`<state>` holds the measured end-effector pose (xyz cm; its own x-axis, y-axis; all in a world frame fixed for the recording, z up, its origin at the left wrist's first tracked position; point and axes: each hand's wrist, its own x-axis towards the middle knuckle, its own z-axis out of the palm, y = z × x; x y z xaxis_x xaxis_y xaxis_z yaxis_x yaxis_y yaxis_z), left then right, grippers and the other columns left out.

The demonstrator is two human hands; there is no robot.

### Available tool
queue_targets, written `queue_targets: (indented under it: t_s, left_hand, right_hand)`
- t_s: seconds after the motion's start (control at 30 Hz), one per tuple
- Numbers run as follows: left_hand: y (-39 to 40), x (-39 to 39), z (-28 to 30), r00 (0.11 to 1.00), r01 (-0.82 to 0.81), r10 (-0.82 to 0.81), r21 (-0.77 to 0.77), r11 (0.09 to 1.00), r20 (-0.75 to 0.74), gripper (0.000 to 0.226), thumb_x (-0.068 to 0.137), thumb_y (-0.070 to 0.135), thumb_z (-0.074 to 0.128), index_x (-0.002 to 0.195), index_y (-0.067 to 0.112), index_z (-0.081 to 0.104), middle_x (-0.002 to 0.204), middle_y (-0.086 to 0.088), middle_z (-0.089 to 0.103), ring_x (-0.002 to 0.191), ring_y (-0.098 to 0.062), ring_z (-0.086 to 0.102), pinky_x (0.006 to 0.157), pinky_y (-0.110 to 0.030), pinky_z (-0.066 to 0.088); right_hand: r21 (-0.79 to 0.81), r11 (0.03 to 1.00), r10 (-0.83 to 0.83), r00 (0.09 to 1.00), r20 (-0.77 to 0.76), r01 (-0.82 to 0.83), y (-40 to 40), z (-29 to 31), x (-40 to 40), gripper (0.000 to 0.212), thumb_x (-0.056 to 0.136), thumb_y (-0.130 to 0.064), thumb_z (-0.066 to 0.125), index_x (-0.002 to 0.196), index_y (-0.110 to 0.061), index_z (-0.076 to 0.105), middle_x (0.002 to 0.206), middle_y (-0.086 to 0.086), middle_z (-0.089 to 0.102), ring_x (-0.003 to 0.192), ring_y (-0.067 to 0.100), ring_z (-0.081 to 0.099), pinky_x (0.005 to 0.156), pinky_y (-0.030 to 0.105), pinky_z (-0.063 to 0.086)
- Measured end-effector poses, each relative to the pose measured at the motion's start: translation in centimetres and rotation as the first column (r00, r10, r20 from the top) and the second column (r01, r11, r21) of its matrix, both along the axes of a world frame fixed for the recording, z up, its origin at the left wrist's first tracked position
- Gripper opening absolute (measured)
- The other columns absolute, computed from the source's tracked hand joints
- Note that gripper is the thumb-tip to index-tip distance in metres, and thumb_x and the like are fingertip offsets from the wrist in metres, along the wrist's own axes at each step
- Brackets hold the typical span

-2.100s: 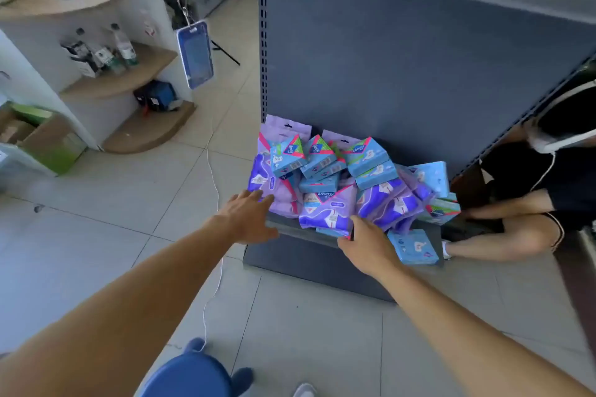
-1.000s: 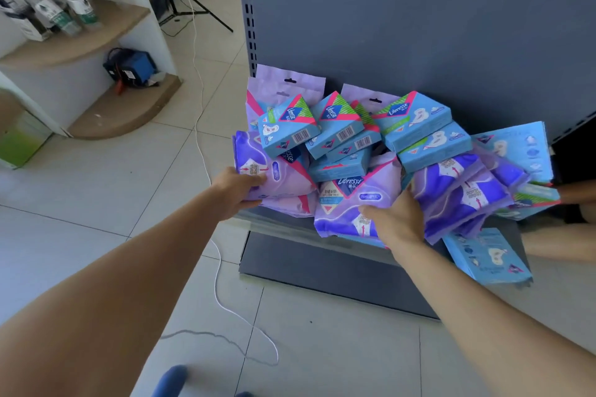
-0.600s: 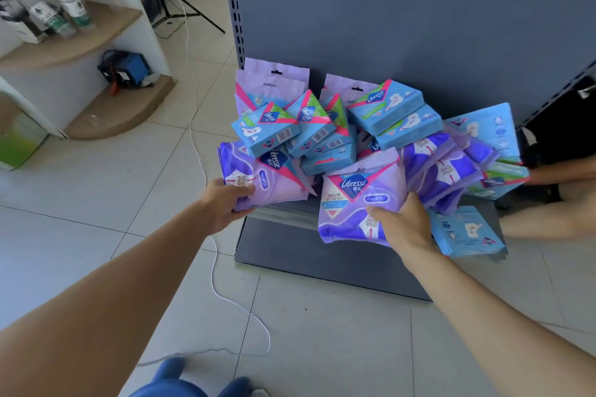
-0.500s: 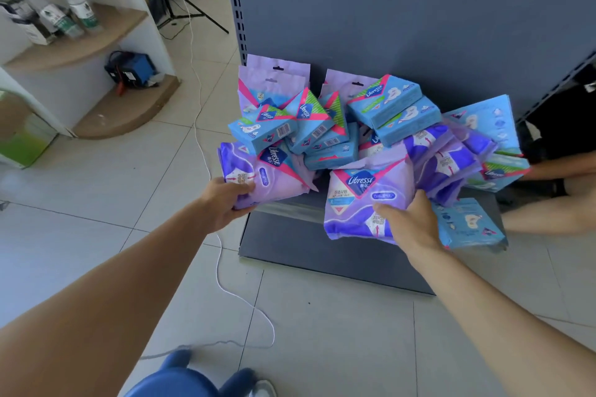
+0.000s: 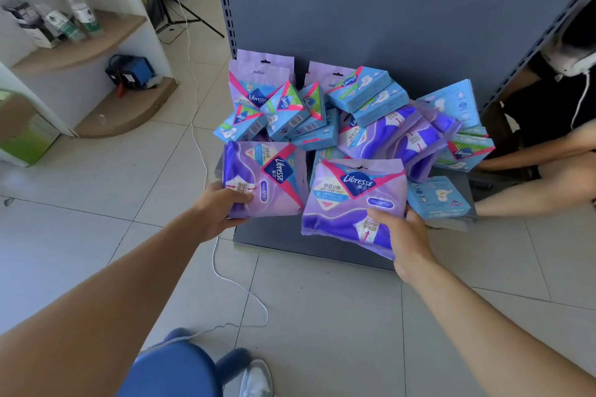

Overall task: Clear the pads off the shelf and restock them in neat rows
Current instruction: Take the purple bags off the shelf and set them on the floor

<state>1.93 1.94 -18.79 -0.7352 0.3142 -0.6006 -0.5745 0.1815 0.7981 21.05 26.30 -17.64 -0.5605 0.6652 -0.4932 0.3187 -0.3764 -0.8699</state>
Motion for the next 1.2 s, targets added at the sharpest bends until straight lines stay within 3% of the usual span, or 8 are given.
queue_targets:
  t_s: [0.2,0.4,0.53,0.77,0.87,0.93,1.03,1.2]
  left_hand:
    - [0.9,3.8,-0.7,0.999,-0.013,0.014,0.027,1.0,-0.043,0.044,0.082,-0.006,0.066,0.122,0.008,0.051,0.112,-0.016,0.063,0.1,-0.032,0.064,0.075,-0.041,0.056]
    - [4.1,10.9,-1.1,0.978,-0.119,0.07,0.248,0.961,0.196,0.038,0.081,-0.016,0.043,0.106,0.007,0.059,0.091,-0.014,0.066,0.078,-0.026,0.058,0.074,-0.036,0.051]
    - [4.2,13.9,-2.9,0.936,-0.218,0.083,0.377,0.9,0.343,0.036,0.086,-0.01,0.044,0.113,0.007,0.059,0.106,-0.016,0.067,0.088,-0.024,0.067,0.077,-0.039,0.058]
    - [6.5,19.5,-4.6,0.944,-0.146,-0.021,0.474,0.868,0.33,0.033,0.085,-0.015,0.052,0.113,0.001,0.06,0.112,-0.017,0.069,0.096,-0.028,0.07,0.086,-0.041,0.057]
    - [7.3,21.3,-5.1,0.97,-0.103,-0.009,0.446,0.889,0.242,0.038,0.076,-0.015,0.064,0.111,0.001,0.063,0.106,-0.015,0.071,0.093,-0.027,0.07,0.071,-0.034,0.059]
    - [7.4,22.0,-5.3,0.979,-0.04,-0.046,0.412,0.91,0.198,0.045,0.067,-0.01,0.073,0.11,0.001,0.063,0.104,-0.014,0.071,0.091,-0.029,0.069,0.064,-0.029,0.056]
    - [5.9,20.9,-5.3,0.955,0.059,-0.175,0.424,0.904,0.239,0.057,0.062,0.003,0.079,0.114,0.009,0.058,0.113,-0.011,0.069,0.102,-0.026,0.066,0.085,-0.034,0.054]
    - [3.8,16.2,-4.2,0.929,0.289,-0.335,0.258,0.922,0.156,0.107,0.038,0.062,0.089,0.132,0.031,0.048,0.122,0.0,0.066,0.113,-0.025,0.062,0.1,-0.043,0.045]
  right_hand:
    - [-0.256,0.962,0.075,0.992,-0.101,-0.098,-0.9,0.2,3.2,0.024,0.08,-0.008,0.07,0.103,-0.01,0.067,0.1,0.013,0.075,0.088,0.03,0.072,0.08,0.045,0.056]
    - [-0.439,0.897,-0.016,0.987,-0.158,-0.055,-4.8,-1.4,4.2,0.055,0.076,-0.016,0.071,0.129,-0.008,0.057,0.117,0.017,0.069,0.099,0.032,0.069,0.074,0.04,0.06]
    - [-0.456,0.89,-0.046,0.991,-0.128,-0.017,-5.2,-2.2,5.4,0.046,0.086,-0.02,0.067,0.13,-0.011,0.057,0.113,0.012,0.071,0.088,0.024,0.071,0.059,0.029,0.056]
    - [-0.514,0.857,-0.098,0.968,-0.233,-0.037,-5.7,-3.9,7.1,0.061,0.081,-0.028,0.072,0.136,-0.013,0.051,0.128,0.016,0.063,0.114,0.032,0.063,0.077,0.039,0.058]
    - [-0.464,0.886,-0.117,0.965,-0.235,-0.005,-5.6,-4.6,7.4,0.063,0.079,-0.022,0.076,0.135,-0.016,0.047,0.124,0.013,0.066,0.112,0.033,0.065,0.085,0.046,0.056]
    - [-0.434,0.9,-0.127,0.967,-0.221,0.02,-5.2,-4.8,7.9,0.068,0.073,-0.023,0.078,0.132,-0.017,0.047,0.121,0.013,0.067,0.109,0.033,0.067,0.086,0.049,0.055]
    - [-0.393,0.918,-0.146,0.969,-0.2,0.057,-4.0,-4.6,9.0,0.063,0.074,-0.019,0.08,0.129,-0.019,0.048,0.117,0.01,0.069,0.104,0.031,0.069,0.082,0.047,0.056]
    - [-0.348,0.935,-0.143,0.974,-0.174,0.075,-1.5,-4.5,12.1,0.07,0.066,-0.022,0.083,0.127,-0.019,0.048,0.116,0.008,0.07,0.104,0.03,0.069,0.086,0.051,0.055]
